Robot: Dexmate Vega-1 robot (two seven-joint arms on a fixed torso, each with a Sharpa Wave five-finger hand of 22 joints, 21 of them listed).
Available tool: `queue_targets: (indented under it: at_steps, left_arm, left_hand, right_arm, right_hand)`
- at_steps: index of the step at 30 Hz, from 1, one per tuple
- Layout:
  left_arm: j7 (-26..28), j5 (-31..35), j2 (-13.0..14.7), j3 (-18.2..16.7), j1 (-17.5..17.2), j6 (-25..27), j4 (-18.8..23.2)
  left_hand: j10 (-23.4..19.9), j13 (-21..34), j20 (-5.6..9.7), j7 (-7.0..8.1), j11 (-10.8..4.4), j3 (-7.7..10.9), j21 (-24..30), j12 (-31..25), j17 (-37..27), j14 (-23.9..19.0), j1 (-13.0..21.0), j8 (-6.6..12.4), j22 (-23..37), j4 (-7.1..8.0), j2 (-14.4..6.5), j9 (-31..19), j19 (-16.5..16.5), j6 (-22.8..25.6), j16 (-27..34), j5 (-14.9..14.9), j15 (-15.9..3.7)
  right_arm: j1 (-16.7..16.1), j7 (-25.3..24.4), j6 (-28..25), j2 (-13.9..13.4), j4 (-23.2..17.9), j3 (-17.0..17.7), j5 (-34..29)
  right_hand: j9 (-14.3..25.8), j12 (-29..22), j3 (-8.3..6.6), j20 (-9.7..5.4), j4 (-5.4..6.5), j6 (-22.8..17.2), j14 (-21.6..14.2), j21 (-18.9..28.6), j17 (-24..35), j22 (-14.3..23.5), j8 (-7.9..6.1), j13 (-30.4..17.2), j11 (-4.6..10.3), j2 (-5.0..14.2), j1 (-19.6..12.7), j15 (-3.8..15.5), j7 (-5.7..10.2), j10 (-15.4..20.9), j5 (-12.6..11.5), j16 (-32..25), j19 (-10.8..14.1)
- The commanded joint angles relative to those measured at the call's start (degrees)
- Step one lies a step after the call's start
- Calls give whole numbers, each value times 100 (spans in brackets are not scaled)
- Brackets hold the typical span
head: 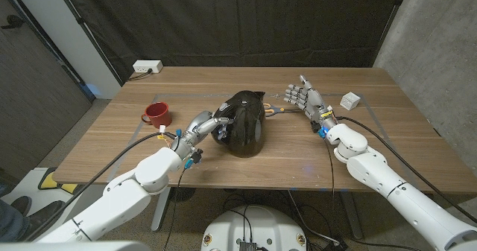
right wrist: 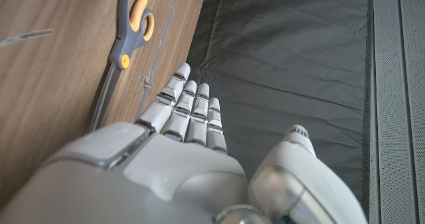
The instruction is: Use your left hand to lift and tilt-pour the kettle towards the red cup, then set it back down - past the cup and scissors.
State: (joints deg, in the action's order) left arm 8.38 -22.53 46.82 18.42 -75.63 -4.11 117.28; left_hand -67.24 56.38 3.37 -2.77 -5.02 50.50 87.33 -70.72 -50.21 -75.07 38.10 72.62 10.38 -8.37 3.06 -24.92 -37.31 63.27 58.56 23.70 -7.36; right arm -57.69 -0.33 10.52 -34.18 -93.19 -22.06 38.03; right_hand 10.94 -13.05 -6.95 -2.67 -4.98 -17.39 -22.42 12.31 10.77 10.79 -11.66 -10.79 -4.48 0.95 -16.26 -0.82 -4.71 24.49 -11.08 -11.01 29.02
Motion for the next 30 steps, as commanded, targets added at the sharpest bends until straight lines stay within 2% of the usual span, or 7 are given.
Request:
queue_targets:
  at_steps: [1, 8, 12, 14, 20, 25, 30]
  left_arm:
    - [79, 21, 43, 221, 112, 162, -183]
    - [154, 57, 326, 131, 28, 444, 29]
    - [151, 31, 582, -9, -69, 628, 232]
    - [158, 16, 708, -88, -128, 718, 336]
    - [281, -30, 956, -351, -384, 826, 616]
    - [315, -14, 1088, -497, -530, 819, 782]
    - [190, 19, 1190, -516, -511, 810, 829]
  left_hand:
    - [-82, -105, 241, -12, -134, -88, -15, 128, 93, 39, 59, -61, 12, 22, -5, -81, 75, 18, -62, -47, 27]
    - [145, -1402, 56, 169, -164, -604, -314, 1054, 1020, 496, 95, -620, -22, 76, 30, 72, 491, -410, -558, -412, 121]
    - [616, -2117, -220, 56, -145, -877, -799, 1665, 1808, 966, -45, -1352, -52, 274, -64, 512, 1047, -915, -1105, -838, 445]
    - [879, -2438, -355, 116, -107, -851, -1109, 1966, 2232, 1433, -126, -1624, -62, 353, -62, 768, 1404, -928, -1576, -997, 266]
    - [2219, -3109, -789, 202, -31, -897, -2105, 2935, 3013, 2839, -468, -2729, -75, 541, 201, 1320, 2296, -2157, -2701, -1360, 614]
    - [3001, -3303, -934, 431, 50, -982, -2566, 3426, 3259, 3575, -608, -3252, -71, 620, 293, 1370, 2621, -2942, -3138, -1384, 753]
    - [3477, -3424, -1033, 437, 97, -1092, -2858, 3755, 3379, 4020, -718, -3621, -66, 667, 382, 1377, 2771, -3545, -3370, -1368, 877]
  right_arm:
    - [-14, -47, -12, 62, 54, -43, -6]
    - [-1, -37, 14, 80, 88, -45, -12]
    - [5, -19, 38, 87, 119, -38, -4]
    - [8, -12, 47, 89, 132, -33, 0]
    - [1, -2, 64, 84, 144, -15, 13]
    - [-9, -3, 65, 81, 152, -7, 21]
    - [-33, -14, 87, 80, 160, 11, 27]
  right_hand:
    - [19, 24, 14, -125, -1, -25, -18, -19, 14, 20, 16, -26, 1, 58, -19, 5, 3, 44, -9, 6, 20]
    - [20, 22, 16, -128, -3, -26, -19, -20, 14, 20, 16, -26, 12, 59, -21, 7, 11, 52, -10, 6, 18]
    - [20, 27, 18, -129, -4, -28, -18, -20, 13, 20, 15, -26, -6, 59, -22, 11, 14, 41, -10, 6, 19]
    - [20, 27, 18, -130, -4, -27, -17, -19, 13, 20, 16, -26, 2, 59, -22, 9, 12, 39, -10, 7, 20]
    - [20, 28, 20, -129, -6, -27, -13, -20, 13, 20, 16, -26, 5, 60, -23, 7, 11, 39, -10, 8, 18]
    - [20, 24, 22, -129, -6, -23, -13, -21, 13, 20, 18, -26, -7, 62, -23, 7, 13, 51, -10, 8, 15]
    - [20, 25, 23, -128, -7, -25, -7, -21, 13, 20, 17, -26, 5, 62, -23, 0, 13, 48, -10, 11, 14]
